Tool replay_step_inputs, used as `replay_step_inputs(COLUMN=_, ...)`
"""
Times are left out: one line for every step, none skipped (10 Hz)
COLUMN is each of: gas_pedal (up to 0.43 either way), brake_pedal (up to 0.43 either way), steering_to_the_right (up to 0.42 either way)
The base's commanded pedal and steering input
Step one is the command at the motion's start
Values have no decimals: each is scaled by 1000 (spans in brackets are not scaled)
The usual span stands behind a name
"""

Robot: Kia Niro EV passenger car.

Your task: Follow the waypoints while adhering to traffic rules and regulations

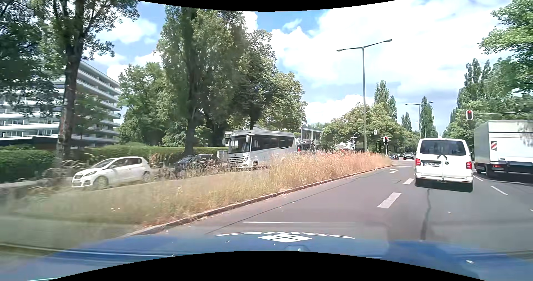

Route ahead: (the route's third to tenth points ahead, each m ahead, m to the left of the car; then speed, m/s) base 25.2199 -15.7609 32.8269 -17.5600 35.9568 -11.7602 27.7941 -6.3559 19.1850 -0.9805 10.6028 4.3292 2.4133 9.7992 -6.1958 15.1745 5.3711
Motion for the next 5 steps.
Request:
replay_step_inputs(gas_pedal=118, brake_pedal=0, steering_to_the_right=209)
replay_step_inputs(gas_pedal=87, brake_pedal=0, steering_to_the_right=211)
replay_step_inputs(gas_pedal=0, brake_pedal=0, steering_to_the_right=210)
replay_step_inputs(gas_pedal=0, brake_pedal=0, steering_to_the_right=211)
replay_step_inputs(gas_pedal=0, brake_pedal=0, steering_to_the_right=216)
